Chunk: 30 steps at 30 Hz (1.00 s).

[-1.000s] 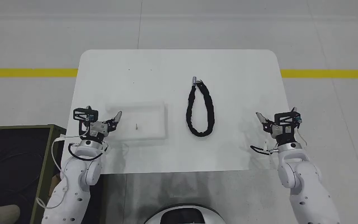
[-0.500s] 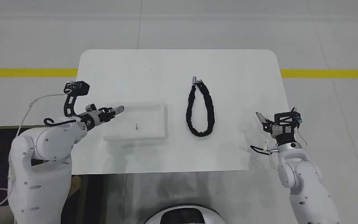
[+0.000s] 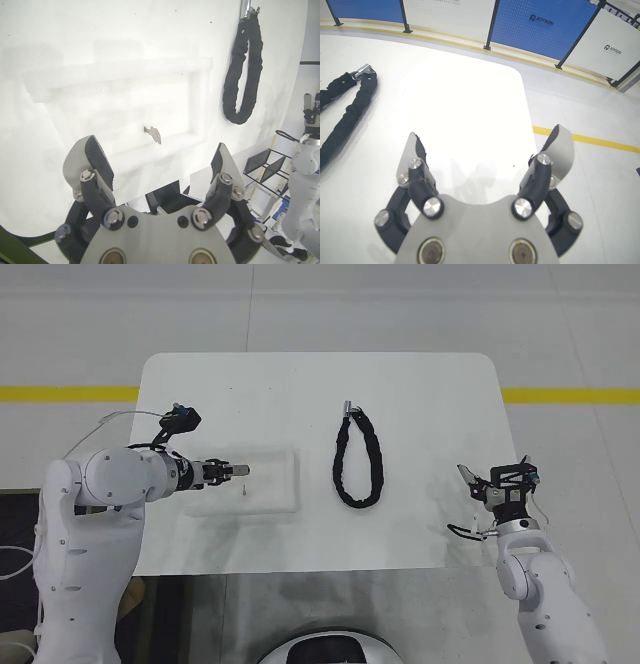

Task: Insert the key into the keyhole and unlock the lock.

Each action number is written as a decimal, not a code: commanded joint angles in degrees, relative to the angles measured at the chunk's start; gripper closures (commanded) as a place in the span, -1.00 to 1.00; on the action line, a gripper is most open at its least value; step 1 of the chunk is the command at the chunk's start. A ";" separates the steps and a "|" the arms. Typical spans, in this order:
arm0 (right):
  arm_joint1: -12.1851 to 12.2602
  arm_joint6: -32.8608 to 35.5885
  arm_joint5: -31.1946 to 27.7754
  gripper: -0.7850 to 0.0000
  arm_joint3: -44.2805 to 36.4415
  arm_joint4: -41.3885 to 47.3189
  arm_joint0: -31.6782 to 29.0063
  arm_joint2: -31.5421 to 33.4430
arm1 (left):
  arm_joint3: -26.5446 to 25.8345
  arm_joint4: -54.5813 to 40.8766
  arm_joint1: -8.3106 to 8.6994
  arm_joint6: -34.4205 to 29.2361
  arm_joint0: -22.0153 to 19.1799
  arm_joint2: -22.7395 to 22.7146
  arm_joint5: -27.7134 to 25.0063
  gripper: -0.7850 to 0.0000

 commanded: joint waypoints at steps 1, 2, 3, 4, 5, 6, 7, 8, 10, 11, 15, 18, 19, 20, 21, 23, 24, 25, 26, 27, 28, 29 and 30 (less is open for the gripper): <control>0.00 0.00 0.00 -1.00 0.00 0.00 0.00 0.00 | 0.00 0.00 0.00 0.00 0.00 0.00 0.00 -1.00; 0.00 0.00 0.00 -1.00 0.00 0.00 0.00 0.00 | 0.00 0.00 0.00 0.00 0.00 0.00 0.00 -1.00; 0.00 0.00 0.00 -1.00 0.00 0.00 0.00 0.00 | 0.00 0.00 0.00 0.00 0.00 0.00 0.00 -1.00; 0.00 0.00 0.00 -1.00 0.00 0.00 0.00 0.00 | 0.00 0.00 0.00 0.00 0.00 0.00 0.00 -1.00; 0.00 0.00 0.00 -1.00 0.00 0.00 0.00 0.00 | 0.00 0.00 0.00 0.00 0.00 0.00 0.00 -1.00; 0.00 0.00 0.00 -1.00 0.00 0.00 0.00 0.00 | 0.00 0.00 0.00 0.00 0.00 0.00 0.00 -1.00; 0.00 0.00 0.00 -1.00 0.00 0.00 0.00 0.00 | 0.00 0.00 0.00 0.00 0.00 0.00 0.00 -1.00; 0.00 0.00 0.00 -1.00 0.00 0.00 0.00 0.00 | 0.21 1.11 0.04 0.91 0.20 0.30 -0.27 -1.00; 0.00 0.00 0.00 -1.00 0.00 0.00 0.00 0.00 | -0.39 4.15 0.11 0.46 0.12 2.82 0.45 -1.00; 0.00 0.00 0.00 -1.00 0.00 0.00 0.00 0.00 | -0.35 2.68 0.02 0.25 -0.62 3.81 0.24 -1.00; 0.00 0.00 0.00 -1.00 0.00 0.00 0.00 0.00 | -0.12 1.58 0.01 0.00 -2.92 7.32 -0.01 -1.00; 0.00 0.00 0.00 -1.00 0.00 0.00 0.00 0.00 | 0.98 1.04 0.28 0.00 -3.76 9.83 0.00 -1.00; 0.00 0.00 0.00 -1.00 0.00 0.00 0.00 0.00 | 1.86 1.49 0.46 0.00 -4.12 10.68 0.00 -1.00; 0.00 0.00 0.00 -1.00 0.00 0.00 0.00 0.00 | 2.69 1.86 0.65 0.00 -4.47 11.59 0.00 -0.84; 0.00 0.00 0.00 -1.00 0.00 0.00 0.00 0.00 | 3.32 1.85 0.84 0.00 -4.78 12.63 0.00 -0.75; 0.00 0.00 0.00 -1.00 0.00 0.00 0.00 0.00 | 4.28 2.94 1.27 0.00 -5.36 14.37 0.00 -0.60; 0.00 0.00 0.00 -1.00 0.00 0.00 0.00 0.00 | 4.59 3.54 1.45 0.00 -5.49 15.02 0.00 -0.49; 0.00 0.00 0.00 -1.00 0.00 0.00 0.00 0.00 | 4.70 3.89 1.61 0.00 -5.57 15.54 0.00 -0.45; 0.00 0.00 0.00 -1.00 0.00 0.00 0.00 0.00 | 4.69 3.76 1.75 0.00 -5.56 15.94 0.00 -0.33; 0.00 0.00 0.00 -1.00 0.00 0.00 0.00 0.00 | 4.84 3.59 1.90 0.00 -5.55 16.09 0.00 -0.24; 0.00 0.00 0.00 -1.00 0.00 0.00 0.00 0.00 | 5.10 3.34 2.05 0.00 -5.60 16.07 0.00 -0.17; 0.00 0.00 0.00 -1.00 0.00 0.00 0.00 0.00 | 5.33 3.21 2.20 0.00 -5.69 16.05 0.00 -0.12; 0.00 0.00 0.00 -1.00 0.00 0.00 0.00 0.00 | 5.59 3.24 2.36 0.00 -5.75 16.02 0.00 -0.06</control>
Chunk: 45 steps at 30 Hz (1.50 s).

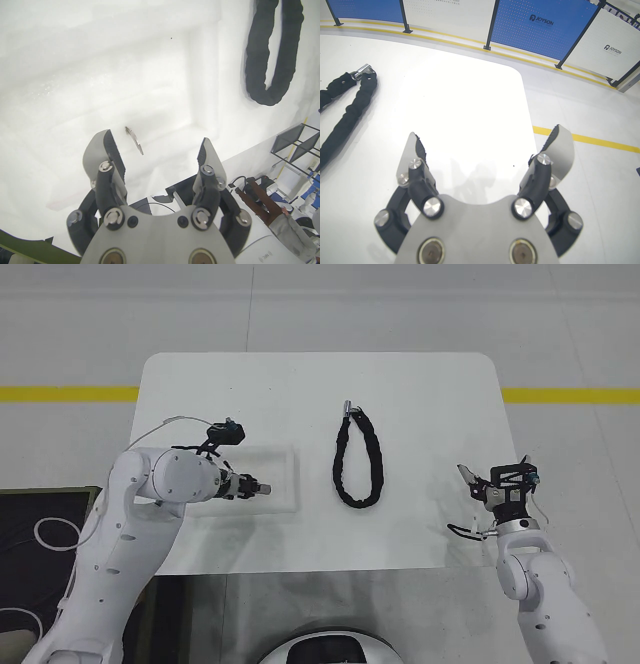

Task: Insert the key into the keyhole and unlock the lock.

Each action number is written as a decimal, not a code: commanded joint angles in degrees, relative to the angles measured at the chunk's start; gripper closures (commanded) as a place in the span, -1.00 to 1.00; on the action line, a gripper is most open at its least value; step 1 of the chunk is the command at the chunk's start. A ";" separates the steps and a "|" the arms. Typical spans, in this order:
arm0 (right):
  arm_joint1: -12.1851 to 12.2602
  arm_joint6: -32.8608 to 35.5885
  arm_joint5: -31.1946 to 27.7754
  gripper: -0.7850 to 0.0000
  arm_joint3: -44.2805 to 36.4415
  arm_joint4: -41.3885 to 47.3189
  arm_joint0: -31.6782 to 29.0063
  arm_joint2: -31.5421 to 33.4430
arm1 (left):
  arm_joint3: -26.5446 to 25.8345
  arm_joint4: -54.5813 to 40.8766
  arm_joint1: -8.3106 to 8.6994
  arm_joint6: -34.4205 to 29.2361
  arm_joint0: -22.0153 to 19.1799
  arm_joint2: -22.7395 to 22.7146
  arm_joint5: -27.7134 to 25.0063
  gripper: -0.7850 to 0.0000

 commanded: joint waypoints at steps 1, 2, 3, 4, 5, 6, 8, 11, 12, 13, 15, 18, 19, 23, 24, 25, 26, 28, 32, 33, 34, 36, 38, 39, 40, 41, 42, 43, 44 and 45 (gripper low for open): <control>0.00 0.00 0.00 -1.00 0.00 0.00 0.00 0.00 | 0.57 -0.06 0.31 0.00 -0.14 -0.12 0.00 0.01; 0.00 0.00 0.00 -1.00 0.00 0.00 0.00 0.00 | 0.72 -0.27 0.43 0.00 -0.24 -0.29 0.00 0.04; 0.00 0.00 0.00 -1.00 0.00 0.00 0.00 0.00 | 0.97 -0.19 0.56 0.02 -0.29 -0.58 0.02 0.07; 0.00 0.00 0.00 -1.00 0.00 0.00 0.00 0.00 | 1.03 0.14 0.67 0.00 -0.23 -0.71 0.00 0.07; 0.00 0.00 0.00 -1.00 0.00 0.00 0.00 0.00 | 0.98 0.32 0.76 0.00 -0.07 -0.63 0.00 0.07; 0.00 0.00 0.00 -1.00 0.00 0.00 0.00 0.00 | 0.84 0.64 0.85 0.00 -0.01 -0.61 0.01 0.08; 0.00 0.00 0.00 -1.00 0.00 0.00 0.00 0.00 | 0.92 1.15 0.98 0.05 0.03 -0.57 0.05 0.08; 0.00 0.00 0.00 -1.00 0.00 0.00 0.00 0.00 | 0.87 1.96 1.13 0.04 -0.08 -0.16 0.04 0.08; 0.00 0.00 0.00 -1.00 0.00 0.00 0.00 0.00 | 0.89 2.55 1.17 0.14 -0.10 0.03 0.14 0.09; 0.00 0.00 0.00 -1.00 0.00 0.00 0.00 0.00 | 0.89 2.73 1.17 0.28 -0.16 0.20 0.28 0.12; 0.00 0.00 0.00 -1.00 0.00 0.00 0.00 0.00 | 1.28 2.82 1.14 0.42 -0.39 0.67 0.42 0.18; 0.00 0.00 0.00 -1.00 0.00 0.00 0.00 0.00 | 2.43 3.47 1.08 0.48 -1.09 1.62 0.48 0.22; 0.00 0.00 0.00 -1.00 0.00 0.00 0.00 0.00 | 2.98 3.81 1.04 0.51 -1.38 2.02 0.50 0.23; 0.00 0.00 0.00 -1.00 0.00 0.00 0.00 0.00 | 4.23 4.21 0.87 0.45 -2.52 3.18 0.45 0.30; 0.00 0.00 0.00 -1.00 0.00 0.00 0.00 0.00 | 4.26 4.25 0.85 0.44 -2.67 3.26 0.44 0.36; 0.00 0.00 0.00 -1.00 0.00 0.00 0.00 0.00 | 4.32 4.39 0.85 0.50 -2.72 3.27 0.50 0.39; 0.00 0.00 0.00 -1.00 0.00 0.00 0.00 0.00 | 4.36 4.63 0.85 0.62 -2.71 3.27 0.62 0.40; 0.00 0.00 0.00 -1.00 0.00 0.00 0.00 0.00 | 4.64 5.14 0.87 0.49 -2.63 3.35 0.49 0.48; 0.00 0.00 0.00 -1.00 0.00 0.00 0.00 0.00 | 5.17 5.31 0.81 0.16 -2.71 3.45 0.16 0.60; 0.00 0.00 0.00 -1.00 0.00 0.00 0.00 0.00 | 5.20 5.41 0.80 0.09 -2.69 3.46 0.09 0.62; 0.00 0.00 0.00 -1.00 0.00 0.00 0.00 0.00 | 5.21 5.46 0.80 0.02 -2.64 3.42 0.02 0.63; 0.00 0.00 0.00 -1.00 0.00 0.00 0.00 0.00 | 5.03 5.36 0.78 0.02 -2.43 3.24 0.03 0.69; 0.00 0.00 0.00 -1.00 0.00 0.00 0.00 0.00 | 4.77 5.53 0.80 0.00 -2.25 2.99 0.00 0.73; 0.00 0.00 0.00 -1.00 0.00 0.00 0.00 0.00 | 4.66 5.53 0.80 0.01 -2.13 2.80 0.02 0.73; 0.00 0.00 0.00 -1.00 0.00 0.00 0.00 0.00 | 4.61 5.43 0.82 0.00 -2.00 2.63 0.00 0.69; 0.00 0.00 0.00 -1.00 0.00 0.00 0.00 0.00 | 4.68 5.39 0.84 0.05 -1.97 2.31 0.06 0.67; 0.00 0.00 0.00 -1.00 0.00 0.00 0.00 0.00 | 4.84 5.33 0.85 0.20 -1.92 1.98 0.21 0.67; 0.00 0.00 0.00 -1.00 0.00 0.00 0.00 0.00 | 4.96 5.06 0.85 0.28 -1.87 1.70 0.28 0.66; 0.00 0.00 0.00 -1.00 0.00 0.00 0.00 0.00 | 5.17 4.72 0.85 0.24 -1.87 1.44 0.25 0.62; 0.00 0.00 0.00 -1.00 0.00 0.00 0.00 0.00 | 5.35 4.53 0.87 0.15 -1.95 1.25 0.15 0.56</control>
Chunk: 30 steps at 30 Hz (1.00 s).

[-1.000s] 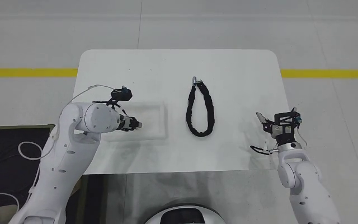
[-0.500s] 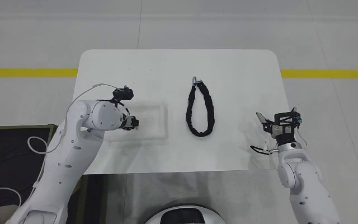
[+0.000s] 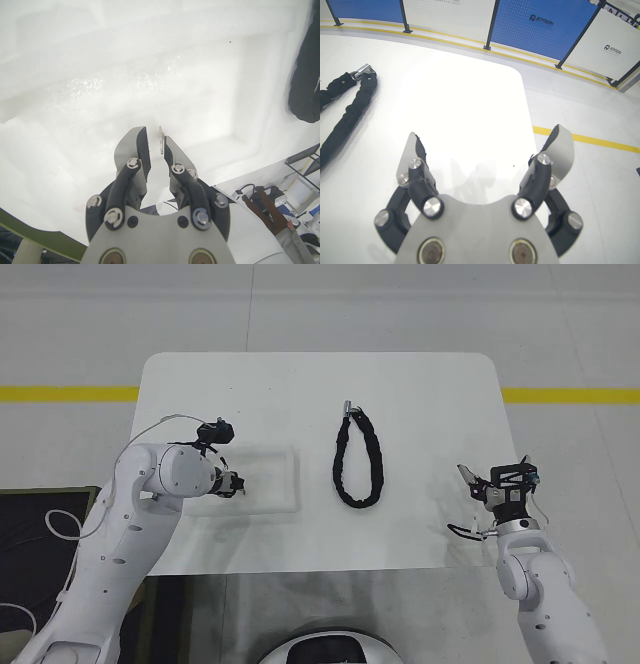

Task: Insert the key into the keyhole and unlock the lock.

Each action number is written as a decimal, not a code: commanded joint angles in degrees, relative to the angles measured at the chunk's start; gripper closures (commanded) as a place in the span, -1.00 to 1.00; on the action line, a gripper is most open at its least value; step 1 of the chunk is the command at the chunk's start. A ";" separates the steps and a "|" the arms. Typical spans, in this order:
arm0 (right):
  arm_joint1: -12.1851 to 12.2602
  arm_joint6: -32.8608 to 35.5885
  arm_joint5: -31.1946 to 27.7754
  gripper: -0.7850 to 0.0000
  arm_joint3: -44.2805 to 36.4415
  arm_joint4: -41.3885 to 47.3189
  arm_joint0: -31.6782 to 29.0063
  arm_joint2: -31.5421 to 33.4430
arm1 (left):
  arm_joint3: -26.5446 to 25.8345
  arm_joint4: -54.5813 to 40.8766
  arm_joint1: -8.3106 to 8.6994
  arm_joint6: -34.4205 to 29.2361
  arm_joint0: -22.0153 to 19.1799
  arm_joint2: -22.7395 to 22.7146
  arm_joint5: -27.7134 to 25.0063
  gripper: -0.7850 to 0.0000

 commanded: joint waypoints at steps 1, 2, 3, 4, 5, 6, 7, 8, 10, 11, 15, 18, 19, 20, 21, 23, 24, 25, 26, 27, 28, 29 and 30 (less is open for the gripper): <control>0.00 0.00 0.00 -1.00 0.00 0.00 0.00 0.00 | 0.28 -0.45 0.01 -0.15 -0.17 -0.28 -0.15 0.52; 0.00 0.00 0.00 -1.00 0.00 0.00 0.00 0.00 | 0.48 -1.00 -0.01 -0.23 -0.29 -0.39 -0.24 0.51; 0.00 0.00 0.00 -1.00 0.00 0.00 0.00 0.00 | 0.67 -1.77 -0.02 -0.24 -0.49 -0.49 -0.24 0.52; 0.00 0.00 0.00 -1.00 0.00 0.00 0.00 0.00 | 0.94 -2.46 -0.01 -0.24 -0.74 -0.59 -0.24 0.52; 0.00 0.00 0.00 -1.00 0.00 0.00 0.00 0.00 | 1.30 -2.85 0.02 -0.24 -1.04 -0.68 -0.24 0.53; 0.00 0.00 0.00 -1.00 0.00 0.00 0.00 0.00 | 1.54 -3.47 0.04 -0.24 -1.35 -0.67 -0.25 0.51; 0.00 0.00 0.00 -1.00 0.00 0.00 0.00 0.00 | 1.97 -4.18 0.05 -0.24 -1.66 -0.69 -0.25 0.53; 0.00 0.00 0.00 -1.00 0.00 0.00 0.00 0.00 | 2.33 -4.64 0.09 -0.24 -2.03 -0.60 -0.25 0.58; 0.00 0.00 0.00 -1.00 0.00 0.00 0.00 0.00 | 3.26 -5.49 0.17 -0.24 -2.61 -0.15 -0.25 0.59; 0.00 0.00 0.00 -1.00 0.00 0.00 0.00 0.00 | 3.79 -5.66 0.23 -0.24 -2.98 0.11 -0.25 0.58; 0.00 0.00 0.00 -1.00 0.00 0.00 0.00 0.00 | 5.48 -5.93 0.47 -0.24 -4.15 1.39 -0.25 0.61; 0.00 0.00 0.00 -1.00 0.00 0.00 0.00 0.00 | 6.25 -5.92 0.65 -0.24 -4.70 2.09 -0.24 0.63; 0.00 0.00 0.00 -1.00 0.00 0.00 0.00 0.00 | 6.45 -5.99 0.70 -0.24 -4.80 2.29 -0.24 0.63; 0.00 0.00 0.00 -1.00 0.00 0.00 0.00 0.00 | 6.74 -6.03 0.76 -0.24 -4.95 2.40 -0.24 0.66; 0.00 0.00 0.00 -1.00 0.00 0.00 0.00 0.00 | 6.96 -6.12 0.80 -0.24 -5.11 2.52 -0.24 0.66; 0.00 0.00 0.00 -1.00 0.00 0.00 0.00 0.00 | 7.39 -6.33 0.87 -0.23 -5.41 2.64 -0.24 0.67; 0.00 0.00 0.00 -1.00 0.00 0.00 0.00 0.00 | 7.48 -6.59 0.89 -0.12 -5.55 2.67 -0.13 0.72; 0.00 0.00 0.00 -1.00 0.00 0.00 0.00 0.00 | 7.58 -6.71 0.92 -0.05 -5.65 2.74 -0.06 0.73; 0.00 0.00 0.00 -1.00 0.00 0.00 0.00 0.00 | 7.66 -6.77 0.95 -0.01 -5.74 2.84 -0.02 0.73; 0.00 0.00 0.00 -1.00 0.00 0.00 0.00 0.00 | 7.73 -6.84 0.98 0.03 -5.83 2.95 0.02 0.76; 0.00 0.00 0.00 -1.00 0.00 0.00 0.00 0.00 | 7.77 -7.00 1.00 0.04 -5.89 3.09 0.03 0.84; 0.00 0.00 0.00 -1.00 0.00 0.00 0.00 0.00 | 7.85 -7.01 1.03 0.15 -5.95 3.20 0.14 0.90; 0.00 0.00 0.00 -1.00 0.00 0.00 0.00 0.00 | 7.87 -7.06 1.05 0.23 -6.01 3.34 0.22 0.98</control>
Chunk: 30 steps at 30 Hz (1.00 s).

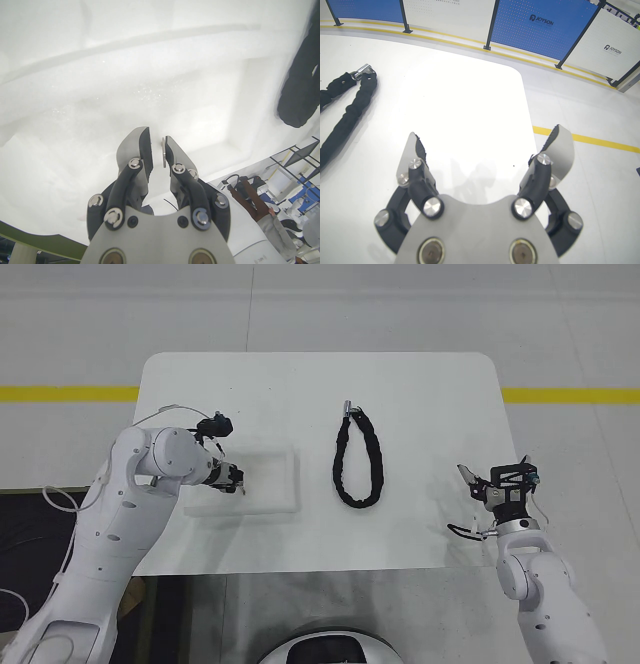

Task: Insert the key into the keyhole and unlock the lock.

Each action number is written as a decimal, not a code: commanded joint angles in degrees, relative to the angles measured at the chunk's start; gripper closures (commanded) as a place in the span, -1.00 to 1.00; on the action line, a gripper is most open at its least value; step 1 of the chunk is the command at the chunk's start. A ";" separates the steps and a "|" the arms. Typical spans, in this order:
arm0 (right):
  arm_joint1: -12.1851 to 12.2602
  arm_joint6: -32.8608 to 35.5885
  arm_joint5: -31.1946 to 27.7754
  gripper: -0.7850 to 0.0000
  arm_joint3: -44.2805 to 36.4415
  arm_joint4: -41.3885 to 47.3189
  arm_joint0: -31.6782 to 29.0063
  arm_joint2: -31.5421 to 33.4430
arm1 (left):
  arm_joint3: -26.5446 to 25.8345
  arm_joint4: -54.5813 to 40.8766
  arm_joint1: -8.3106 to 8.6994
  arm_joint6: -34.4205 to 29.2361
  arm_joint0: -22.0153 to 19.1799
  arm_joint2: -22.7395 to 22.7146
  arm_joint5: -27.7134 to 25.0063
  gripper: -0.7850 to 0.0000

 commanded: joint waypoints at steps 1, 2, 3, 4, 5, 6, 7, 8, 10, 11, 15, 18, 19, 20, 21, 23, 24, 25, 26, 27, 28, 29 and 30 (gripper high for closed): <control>0.00 0.00 0.00 -1.00 0.00 0.00 0.00 0.00 | 0.04 -0.06 0.06 0.07 -0.13 0.30 0.07 1.00; 0.00 0.00 0.00 -1.00 0.00 0.00 0.00 0.00 | 0.04 -0.06 0.09 0.13 -0.21 0.40 0.13 1.00; 0.00 0.00 0.00 -1.00 0.00 0.00 0.00 0.00 | -0.02 -0.06 0.13 0.21 -0.27 0.48 0.22 1.00; 0.00 0.00 0.00 -1.00 0.00 0.00 0.00 0.00 | -0.14 0.01 0.18 0.22 -0.36 0.55 0.22 1.00; 0.00 0.00 0.00 -1.00 0.00 0.00 0.00 0.00 | -0.42 0.14 0.24 0.18 -0.39 0.60 0.19 1.00; 0.00 0.00 0.00 -1.00 0.00 0.00 0.00 0.00 | -0.91 0.27 0.32 0.23 -0.29 0.56 0.24 1.00; 0.00 0.00 0.00 -1.00 0.00 0.00 0.00 0.00 | -1.60 0.29 0.42 0.29 -0.10 0.38 0.30 1.00; 0.00 0.00 0.00 -1.00 0.00 0.00 0.00 0.00 | -2.50 0.30 0.55 0.64 0.16 -0.07 0.65 1.00; 0.00 0.00 0.00 -1.00 0.00 0.00 0.00 0.00 | -4.75 0.58 0.90 0.40 0.99 -0.87 0.40 1.00; 0.00 0.00 0.00 -1.00 0.00 0.00 0.00 0.00 | -5.80 0.90 1.13 -0.05 1.41 -1.30 -0.04 1.00; 0.00 0.00 0.00 -1.00 0.00 0.00 0.00 0.00 | -10.74 2.53 1.99 0.03 3.38 -3.95 0.04 1.00; 0.00 0.00 0.00 -1.00 0.00 0.00 0.00 0.00 | -14.69 1.35 2.47 1.15 5.38 -7.06 1.16 1.00; 0.00 0.00 0.00 -1.00 0.00 0.00 0.00 0.00 | -15.88 0.17 2.59 2.04 6.24 -8.48 2.04 1.00; 0.00 0.00 0.00 -1.00 0.00 0.00 0.00 0.00 | -16.95 -1.42 2.70 2.93 7.17 -9.93 2.94 1.00; 0.00 0.00 0.00 -1.00 0.00 0.00 0.00 0.00 | -17.97 -3.84 2.76 3.94 8.03 -11.52 3.94 1.00; 0.00 0.00 0.00 -1.00 0.00 0.00 0.00 0.00 | -19.52 -9.63 2.80 5.43 9.46 -14.83 5.42 1.00; 0.00 0.00 0.00 -1.00 0.00 0.00 0.00 0.00 | -19.97 -12.67 2.77 6.59 10.05 -16.56 5.20 1.00; 0.00 0.00 0.00 -1.00 0.00 0.00 0.00 0.00 | -19.09 -15.55 2.71 8.64 11.00 -18.23 4.16 1.00; 0.00 0.00 0.00 -1.00 0.00 0.00 0.00 0.00 | -17.72 -19.74 2.57 10.48 11.95 -19.55 2.15 1.00; 0.00 0.00 0.00 -1.00 0.00 0.00 0.00 0.00 | -15.78 -25.26 2.36 12.27 12.69 -20.93 -0.77 1.00; 0.00 0.00 0.00 -1.00 0.00 0.00 0.00 0.00 | -13.07 -30.63 2.17 14.17 13.32 -22.47 -3.79 1.00; 0.00 0.00 0.00 -1.00 0.00 0.00 0.00 0.00 | -10.19 -36.22 1.95 15.85 13.88 -23.84 -7.10 1.00; 0.00 0.00 0.00 -1.00 0.00 0.00 0.00 0.00 | -7.13 -41.65 1.75 16.65 14.37 -24.84 -10.55 1.00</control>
